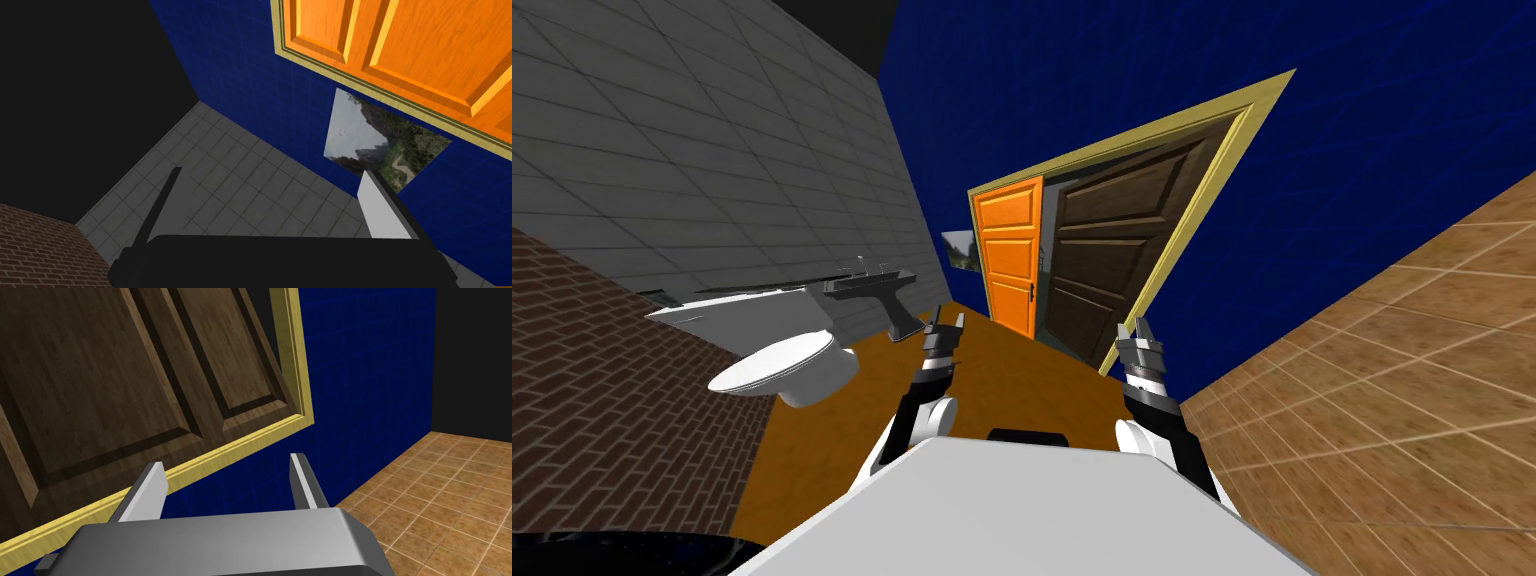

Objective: Push the door open

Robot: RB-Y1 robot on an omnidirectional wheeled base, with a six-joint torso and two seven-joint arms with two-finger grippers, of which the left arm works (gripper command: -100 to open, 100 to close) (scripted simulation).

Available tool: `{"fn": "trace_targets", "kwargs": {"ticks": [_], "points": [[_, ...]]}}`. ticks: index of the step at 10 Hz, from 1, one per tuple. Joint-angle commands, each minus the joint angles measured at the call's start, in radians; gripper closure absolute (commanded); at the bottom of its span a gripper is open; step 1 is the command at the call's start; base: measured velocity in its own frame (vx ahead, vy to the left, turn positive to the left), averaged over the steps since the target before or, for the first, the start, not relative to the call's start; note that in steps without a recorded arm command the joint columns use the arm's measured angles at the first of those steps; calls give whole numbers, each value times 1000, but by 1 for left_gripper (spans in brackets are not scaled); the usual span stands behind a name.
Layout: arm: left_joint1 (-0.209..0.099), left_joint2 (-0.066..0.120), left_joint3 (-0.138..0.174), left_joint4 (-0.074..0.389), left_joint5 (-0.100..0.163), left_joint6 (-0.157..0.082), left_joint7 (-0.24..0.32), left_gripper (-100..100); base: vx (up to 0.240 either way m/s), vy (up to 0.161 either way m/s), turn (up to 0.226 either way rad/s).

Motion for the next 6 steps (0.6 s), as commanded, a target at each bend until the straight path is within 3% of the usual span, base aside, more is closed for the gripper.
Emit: {"fn": "trace_targets", "kwargs": {"ticks": [1,6], "points": [[-10,6,-3,30,16,-12,19,-100,122,28,-162],[-34,27,-13,136,80,-56,90,-100,117,46,-186]]}}
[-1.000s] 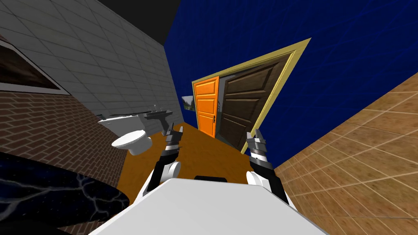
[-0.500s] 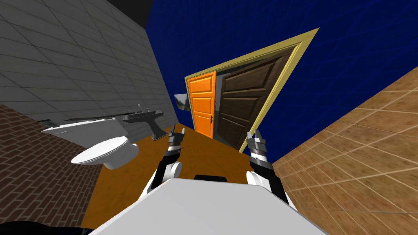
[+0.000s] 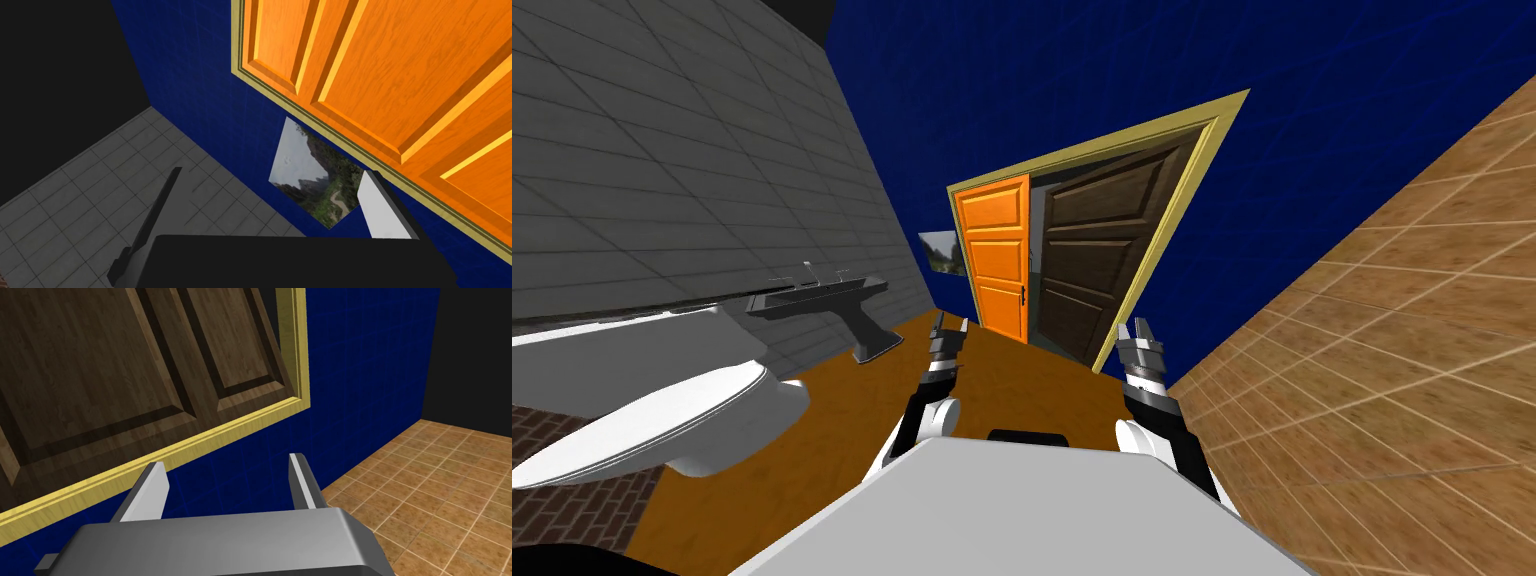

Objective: Push the door open

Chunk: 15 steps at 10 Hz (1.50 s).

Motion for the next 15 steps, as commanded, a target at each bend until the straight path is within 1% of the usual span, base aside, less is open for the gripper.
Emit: {"fn": "trace_targets", "kwargs": {"ticks": [1,2,4,5,12,15], "points": [[-9,2,-4,30,16,-12,18,-100,99,35,-180],[-17,8,-7,63,36,-26,40,-100,118,51,-314],[-25,12,-11,99,58,-41,64,-100,118,57,-171],[-34,16,-15,136,80,-57,89,-100,131,80,-276],[-65,26,-28,270,161,-114,179,-100,89,60,-182],[-79,28,-34,329,197,-139,219,-100,80,69,-191]]}}
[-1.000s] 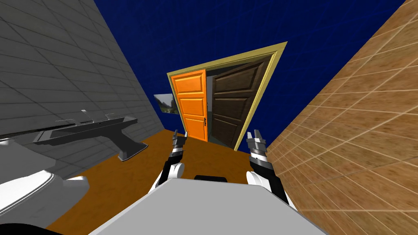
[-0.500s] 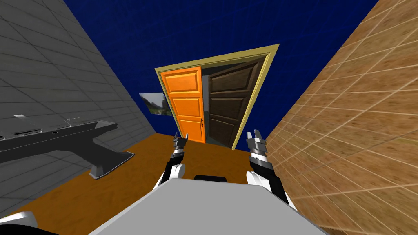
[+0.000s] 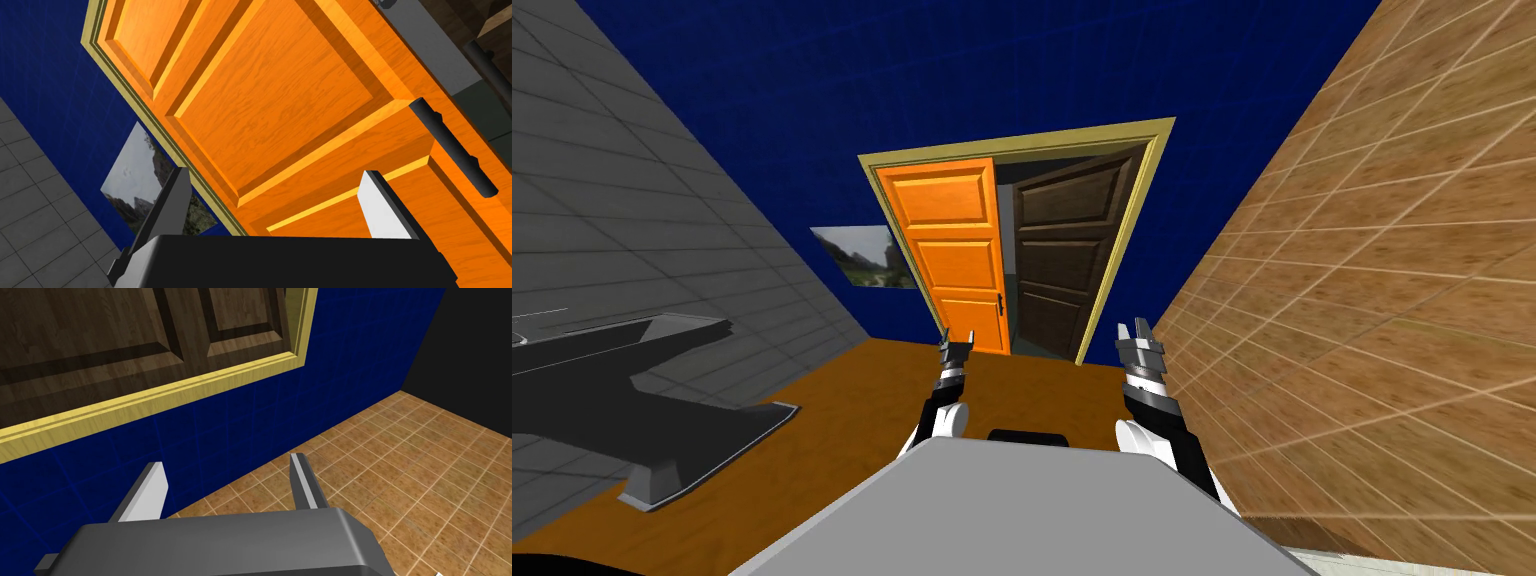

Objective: Push the door open

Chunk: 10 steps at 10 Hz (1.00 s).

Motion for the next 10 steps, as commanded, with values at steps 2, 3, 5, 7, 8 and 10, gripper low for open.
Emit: {"fn": "trace_targets", "kwargs": {"ticks": [2,3,5,7,8,10], "points": [[-14,5,-2,56,34,-25,41,-100,65,63,-194],[-18,5,-4,76,46,-33,54,-100,71,86,-180],[-28,4,-8,117,71,-50,81,-100,75,76,-157],[-37,3,-12,157,95,-67,108,-100,71,79,-194],[-42,2,-14,177,107,-76,122,-100,62,88,-202],[-51,-1,-18,217,131,-93,149,-100,59,76,-188]]}}
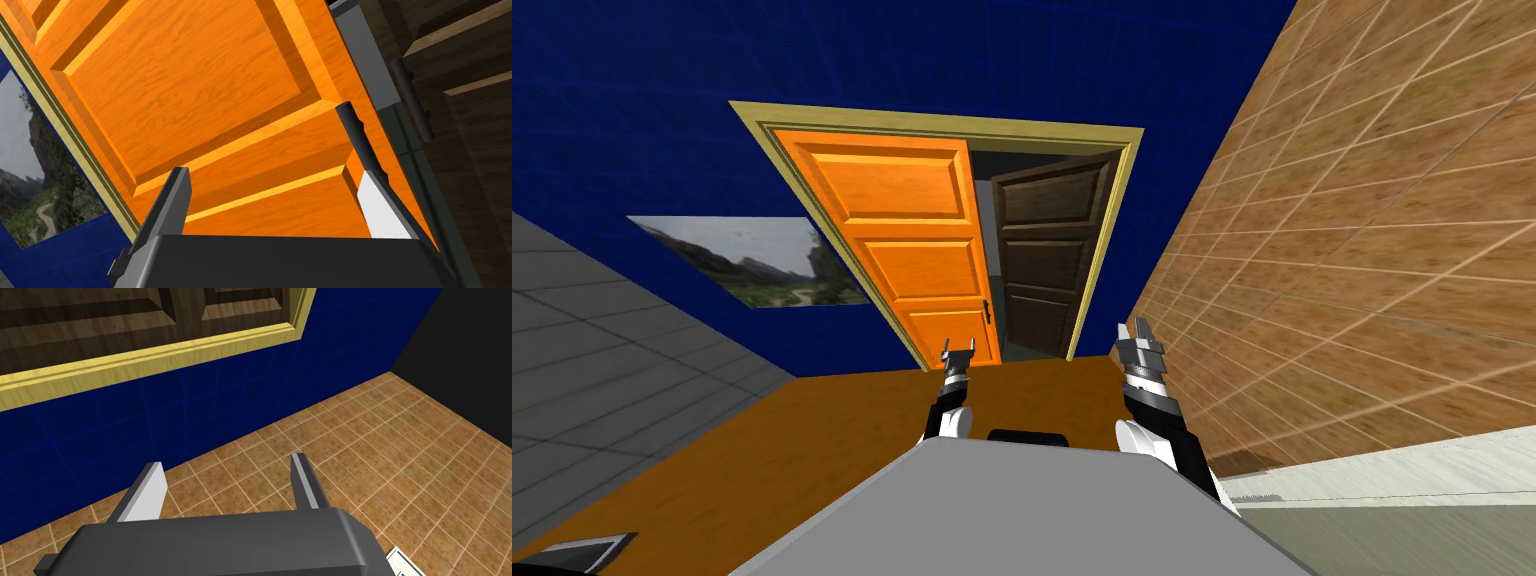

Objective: Push the door open

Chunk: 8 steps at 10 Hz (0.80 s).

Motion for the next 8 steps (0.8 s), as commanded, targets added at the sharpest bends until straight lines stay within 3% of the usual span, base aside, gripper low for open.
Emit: {"fn": "trace_targets", "kwargs": {"ticks": [1,4,8], "points": [[-5,-1,-4,34,19,-19,26,-100,67,72,-193],[-23,-8,-12,112,66,-52,78,-100,70,107,-244],[-40,-19,-19,186,111,-83,128,-100,59,93,-158]]}}
